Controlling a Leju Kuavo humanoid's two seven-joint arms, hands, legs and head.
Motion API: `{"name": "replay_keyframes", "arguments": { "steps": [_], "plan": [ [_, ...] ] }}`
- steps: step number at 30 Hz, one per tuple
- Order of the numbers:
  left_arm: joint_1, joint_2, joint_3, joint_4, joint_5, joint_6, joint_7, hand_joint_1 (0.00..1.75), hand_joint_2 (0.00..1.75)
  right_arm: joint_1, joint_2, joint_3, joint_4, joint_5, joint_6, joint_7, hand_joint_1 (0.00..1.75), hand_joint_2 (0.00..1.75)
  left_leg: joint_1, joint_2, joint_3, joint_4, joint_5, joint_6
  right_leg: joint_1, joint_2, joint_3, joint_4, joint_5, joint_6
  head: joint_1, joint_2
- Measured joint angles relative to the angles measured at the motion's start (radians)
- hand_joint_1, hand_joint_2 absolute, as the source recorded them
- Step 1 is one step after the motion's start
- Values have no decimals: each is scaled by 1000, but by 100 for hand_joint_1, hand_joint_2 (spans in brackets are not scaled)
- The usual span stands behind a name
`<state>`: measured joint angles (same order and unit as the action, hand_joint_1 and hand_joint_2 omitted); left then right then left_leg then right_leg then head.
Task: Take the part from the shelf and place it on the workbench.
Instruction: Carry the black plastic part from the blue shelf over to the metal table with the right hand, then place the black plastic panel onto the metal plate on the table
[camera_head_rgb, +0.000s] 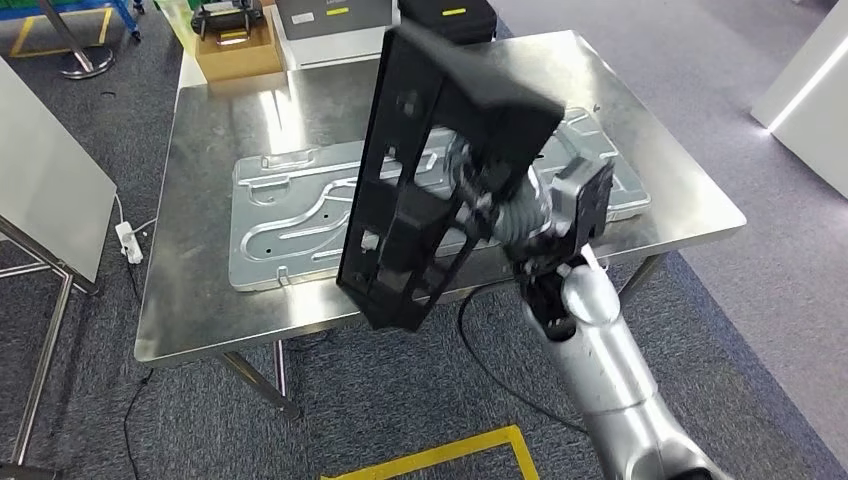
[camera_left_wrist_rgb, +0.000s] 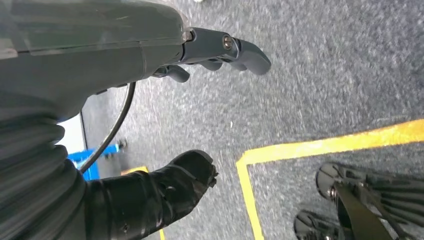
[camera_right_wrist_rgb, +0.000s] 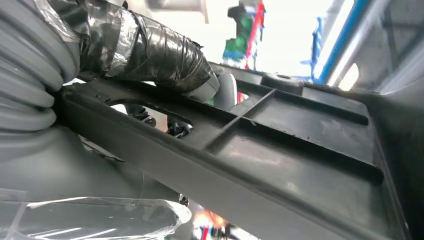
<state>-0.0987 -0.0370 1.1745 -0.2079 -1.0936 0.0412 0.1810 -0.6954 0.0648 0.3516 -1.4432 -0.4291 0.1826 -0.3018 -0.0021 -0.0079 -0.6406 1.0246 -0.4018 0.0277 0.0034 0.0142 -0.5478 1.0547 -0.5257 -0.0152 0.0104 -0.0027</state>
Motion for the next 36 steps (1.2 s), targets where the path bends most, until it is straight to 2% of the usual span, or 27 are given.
{"name": "replay_keyframes", "arguments": {
  "steps": [2, 4, 5, 6, 7, 9, 10, 11, 14, 16, 17, 19, 20, 21, 22, 23, 25, 26, 28, 31, 33, 35, 36],
  "plan": [
    [-4, -1, -5, 0, -8, 0, 7, 0, 175, -91, 8, -35, 39, -23, -26, 23, 173, 175, 5, 2, 10, -13, 2, 9, -2, -3, -34, 67, -36, 9, 1, 0],
    [-7, -1, -9, 0, -14, 1, 10, 0, 175, -158, 12, -62, 84, -30, -43, 34, 173, 175, 5, 1, 15, -14, -3, 14, -7, -4, -105, 190, -81, 17, 1, 0],
    [-7, -2, -11, 0, -16, 1, 11, 0, 175, -181, 13, -72, 104, -31, -48, 37, 173, 175, 6, 0, 18, -13, -7, 14, -11, -4, -139, 238, -89, 21, 1, 0],
    [-8, -2, -13, 0, -17, 1, 11, 0, 175, -196, 14, -78, 122, -31, -50, 40, 173, 175, 7, -1, 22, -12, -12, 13, -15, -5, -159, 257, -77, 25, 1, 0],
    [-7, -2, -15, 0, -18, 1, 12, 0, 175, -207, 15, -83, 136, -31, -50, 42, 173, 175, 9, -2, 27, -9, -18, 10, -19, -6, -162, 237, -45, 28, 1, 0],
    [-7, -3, -18, 0, -20, 1, 14, 0, 175, -220, 18, -87, 155, -28, -50, 44, 173, 175, 13, -4, 37, -2, -32, 1, -26, -8, -124, 119, 39, 35, 1, 0],
    [-8, -3, -19, 0, -22, 1, 15, 0, 175, -229, 20, -90, 164, -26, -52, 45, 173, 175, 13, -5, 38, 4, -38, -5, -26, -8, -103, 62, 65, 36, 1, 0],
    [-9, -4, -20, 0, -25, 1, 15, 0, 175, -238, 22, -92, 174, -23, -55, 49, 173, 175, 12, -6, 37, 7, -41, -11, -26, -8, -90, 27, 77, 34, 1, 0],
    [-12, -6, -22, 0, -34, 0, 20, 0, 175, -278, 30, -98, 219, -12, -70, 62, 173, 175, 12, -7, 34, 6, -43, -27, -21, -5, -84, 7, 76, 17, 0, 0],
    [-12, -9, -23, 0, -41, 0, 23, 0, 175, -316, 38, -100, 258, 8, -82, 66, 173, 175, 15, -3, 23, 32, -63, -36, -22, -5, -81, 2, 77, 3, 0, 0],
    [-12, -9, -23, 0, -44, 0, 24, 0, 175, -334, 43, -100, 277, 26, -93, 65, 173, 175, 15, -1, 4, 72, -86, -39, -22, -6, -79, 0, 77, -3, 0, 0],
    [-13, -10, -23, 0, -49, 0, 25, 0, 175, -365, 51, -100, 309, 83, -130, 61, 173, 175, 16, 2, -59, 200, -142, -43, -18, -8, -77, 0, 75, -9, 0, 0],
    [-13, -11, -23, 0, -51, 0, 25, 0, 175, -376, 53, -98, 323, 131, -157, 60, 173, 175, 15, 2, -91, 259, -159, -43, -14, -9, -76, 0, 74, -11, 0, 0],
    [-12, -12, -23, 0, -52, 0, 25, 0, 175, -383, 55, -95, 333, 184, -186, 59, 173, 175, 15, 2, -109, 291, -161, -41, -11, -10, -75, 0, 73, -13, 0, 0],
    [-11, -13, -24, 0, -54, 0, 25, 0, 175, -389, 58, -88, 342, 239, -214, 60, 173, 175, 14, 2, -109, 283, -143, -37, -8, -10, -73, 0, 72, -15, 0, 0],
    [-11, -14, -24, 0, -57, 0, 25, 0, 175, -395, 60, -79, 348, 285, -235, 61, 173, 175, 13, 2, -89, 236, -110, -32, -5, -10, -70, 0, 70, -16, 0, 0],
    [-12, -14, -25, 0, -61, -1, 24, 0, 175, -408, 65, -60, 358, 331, -255, 62, 173, 175, 7, 2, -25, 99, -44, -19, -1, -9, -65, 0, 67, -16, 0, 0],
    [-13, -13, -25, 0, -61, -1, 24, 0, 175, -414, 66, -53, 362, 338, -259, 62, 173, 175, 3, 2, 0, 48, -28, -13, 0, -8, -65, 0, 66, -14, 0, 0],
    [-16, -13, -25, 0, -62, -1, 24, 0, 175, -421, 68, -45, 368, 341, -263, 62, 173, 175, -3, 2, 18, 10, -29, -8, 0, -8, -65, -3, 66, -6, 0, 0],
    [-14, -14, -27, 0, -64, -2, 22, 0, 175, -427, 68, -35, 377, 385, -277, 66, 173, 175, 2, 3, 30, -13, -20, 1, -1, -10, -69, 8, 55, 8, 1, 0],
    [-15, -16, -28, 0, -70, -6, 20, 0, 175, -436, 69, -12, 384, 495, -321, 81, 173, 175, 7, 5, 38, -26, -15, 7, -2, -10, -106, 87, 12, 16, 2, 0],
    [-19, -16, -30, 0, -82, -11, 20, 0, 175, -442, 74, 30, 400, 671, -400, 115, 173, 175, 7, 4, 39, -27, -16, 10, -7, -10, -171, 208, -36, 22, 2, 0],
    [-23, -16, -33, 0, -90, -14, 22, 0, 175, -442, 81, 59, 414, 777, -449, 139, 173, 175, 8, 4, 39, -25, -18, 10, -10, -11, -194, 245, -39, 25, 2, 0]
  ]
}}
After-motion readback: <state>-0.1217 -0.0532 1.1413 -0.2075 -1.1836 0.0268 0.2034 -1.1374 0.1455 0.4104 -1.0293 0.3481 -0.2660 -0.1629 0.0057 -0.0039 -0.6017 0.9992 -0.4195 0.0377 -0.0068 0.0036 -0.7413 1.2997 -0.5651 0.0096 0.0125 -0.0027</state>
